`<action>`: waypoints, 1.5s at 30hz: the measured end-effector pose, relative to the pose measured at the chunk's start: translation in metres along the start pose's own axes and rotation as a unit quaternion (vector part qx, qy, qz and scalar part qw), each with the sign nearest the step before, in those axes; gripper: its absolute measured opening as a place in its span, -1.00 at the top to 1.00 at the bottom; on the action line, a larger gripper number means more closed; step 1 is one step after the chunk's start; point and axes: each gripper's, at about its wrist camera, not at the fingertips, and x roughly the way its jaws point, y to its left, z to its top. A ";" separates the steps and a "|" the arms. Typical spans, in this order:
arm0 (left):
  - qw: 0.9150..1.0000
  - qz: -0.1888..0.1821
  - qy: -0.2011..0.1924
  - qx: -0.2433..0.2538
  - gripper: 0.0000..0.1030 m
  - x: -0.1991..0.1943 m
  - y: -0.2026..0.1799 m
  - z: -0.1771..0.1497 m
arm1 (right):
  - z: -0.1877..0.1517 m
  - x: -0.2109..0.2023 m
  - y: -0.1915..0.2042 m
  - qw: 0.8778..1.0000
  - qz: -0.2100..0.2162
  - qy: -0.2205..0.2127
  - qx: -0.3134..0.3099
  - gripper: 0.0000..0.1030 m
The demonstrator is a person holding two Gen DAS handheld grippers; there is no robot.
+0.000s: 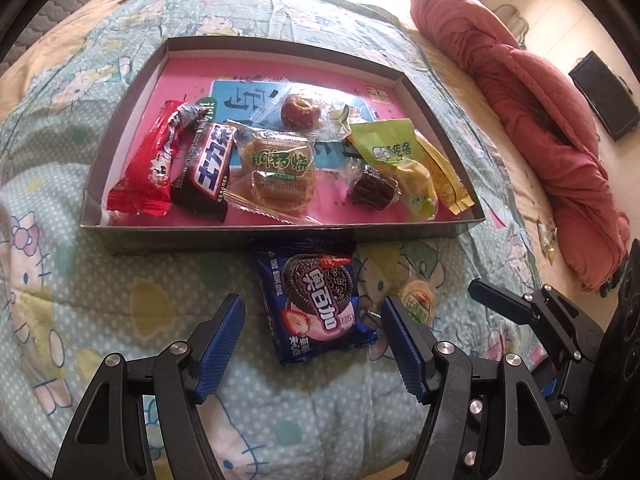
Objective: Organize snacks
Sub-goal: 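Withdraw both open tools from the box toward the Oreo packet and round pastry, then close the left tool on the Oreo packet while the right grasps the round pastry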
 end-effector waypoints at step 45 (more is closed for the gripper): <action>0.998 0.039 -0.012 0.058 -0.07 0.038 -0.015 0.010 | 0.008 0.041 0.012 0.999 -0.005 0.021 -0.035 -0.17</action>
